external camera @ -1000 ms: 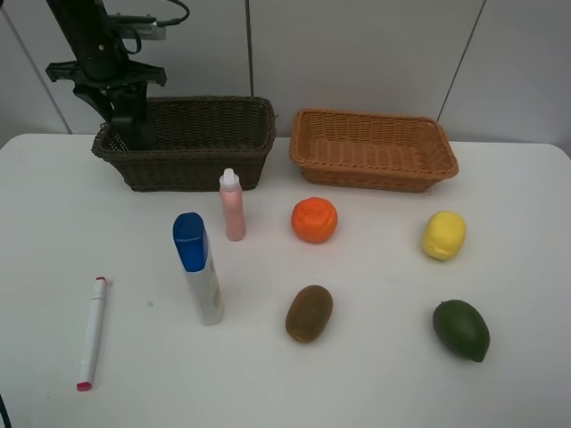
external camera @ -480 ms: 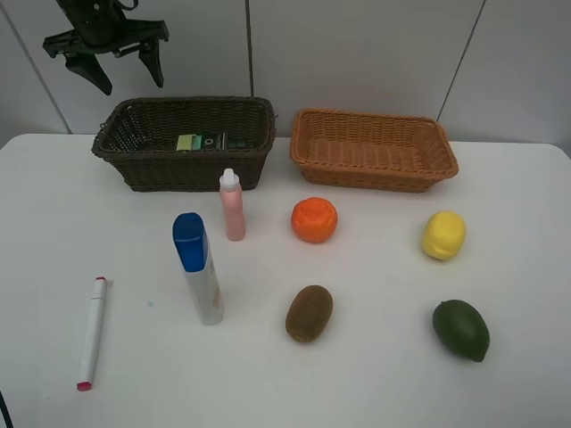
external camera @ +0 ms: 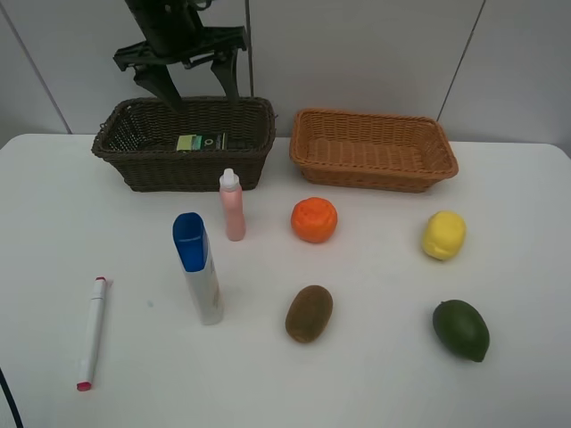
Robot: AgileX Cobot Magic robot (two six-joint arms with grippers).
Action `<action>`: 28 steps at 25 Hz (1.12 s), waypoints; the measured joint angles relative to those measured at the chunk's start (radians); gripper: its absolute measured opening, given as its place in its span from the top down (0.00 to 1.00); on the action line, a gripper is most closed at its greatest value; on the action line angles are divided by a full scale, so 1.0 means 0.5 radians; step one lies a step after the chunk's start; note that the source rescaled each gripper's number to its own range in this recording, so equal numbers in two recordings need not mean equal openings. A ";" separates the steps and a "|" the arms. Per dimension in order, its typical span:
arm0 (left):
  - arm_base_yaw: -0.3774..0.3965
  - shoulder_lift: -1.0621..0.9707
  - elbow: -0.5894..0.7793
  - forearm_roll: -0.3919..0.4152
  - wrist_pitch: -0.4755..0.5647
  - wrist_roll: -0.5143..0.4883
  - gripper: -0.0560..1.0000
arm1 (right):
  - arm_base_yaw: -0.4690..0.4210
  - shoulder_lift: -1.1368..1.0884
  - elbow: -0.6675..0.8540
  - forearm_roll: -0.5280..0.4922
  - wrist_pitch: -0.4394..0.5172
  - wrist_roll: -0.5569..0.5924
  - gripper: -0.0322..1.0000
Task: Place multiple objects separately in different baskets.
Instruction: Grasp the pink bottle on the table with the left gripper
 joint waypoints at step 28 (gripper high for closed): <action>-0.249 0.433 0.398 0.149 -0.110 -0.361 0.00 | 0.000 0.000 0.000 0.000 0.000 0.000 0.00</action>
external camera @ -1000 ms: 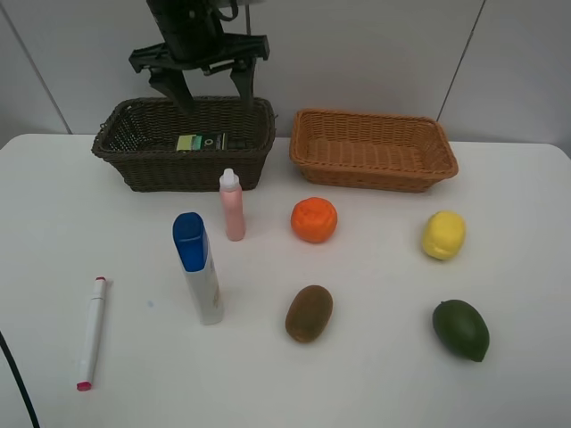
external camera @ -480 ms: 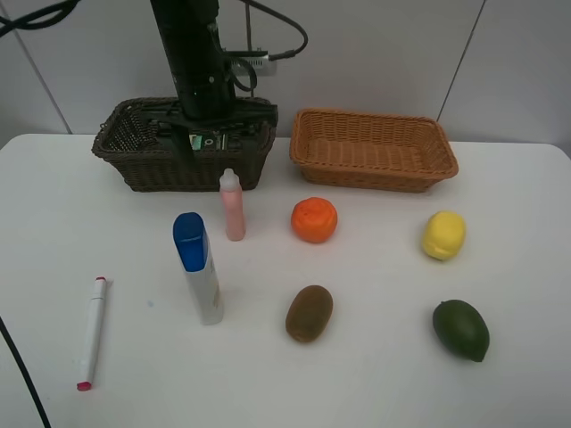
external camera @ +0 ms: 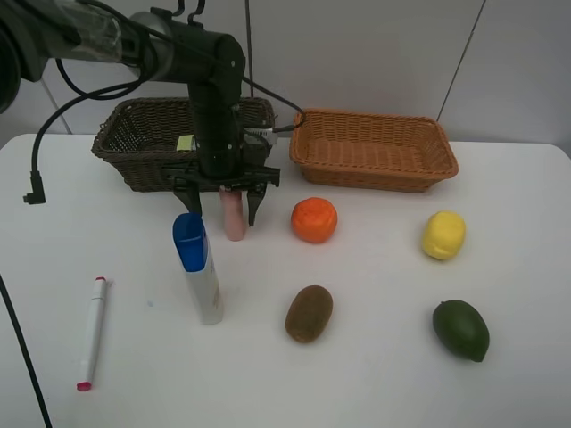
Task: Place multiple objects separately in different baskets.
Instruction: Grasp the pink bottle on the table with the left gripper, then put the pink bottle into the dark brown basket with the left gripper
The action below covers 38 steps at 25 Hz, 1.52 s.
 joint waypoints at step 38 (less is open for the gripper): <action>0.438 0.054 -0.749 0.010 -0.112 0.516 0.19 | 0.000 0.000 0.000 0.000 0.000 0.000 0.00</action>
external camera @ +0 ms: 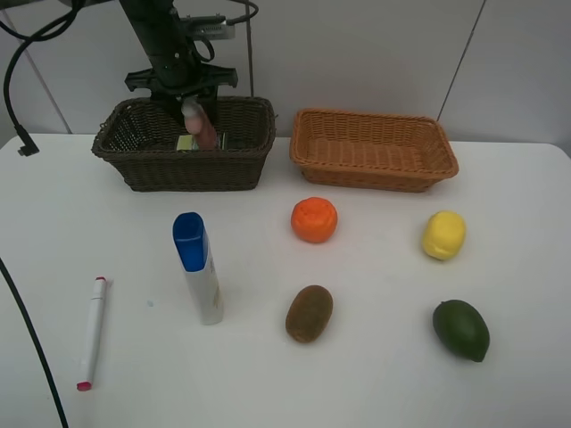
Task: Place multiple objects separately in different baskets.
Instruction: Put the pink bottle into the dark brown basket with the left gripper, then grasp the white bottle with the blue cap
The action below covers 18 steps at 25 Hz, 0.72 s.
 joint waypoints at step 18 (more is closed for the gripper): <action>-0.178 -0.653 0.482 -0.329 0.221 -0.097 0.00 | 0.000 0.000 0.000 0.000 0.000 0.000 0.00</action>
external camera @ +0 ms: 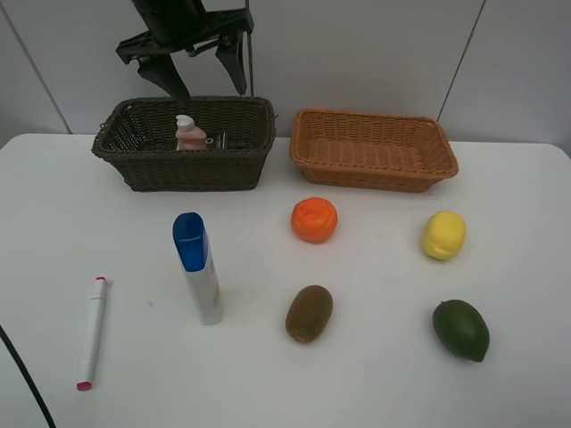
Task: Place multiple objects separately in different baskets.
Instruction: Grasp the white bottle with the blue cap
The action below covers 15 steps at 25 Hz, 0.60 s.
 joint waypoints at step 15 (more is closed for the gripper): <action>-0.553 -1.042 1.526 0.111 0.003 -0.540 0.00 | 0.000 0.000 0.000 0.000 0.000 0.000 0.00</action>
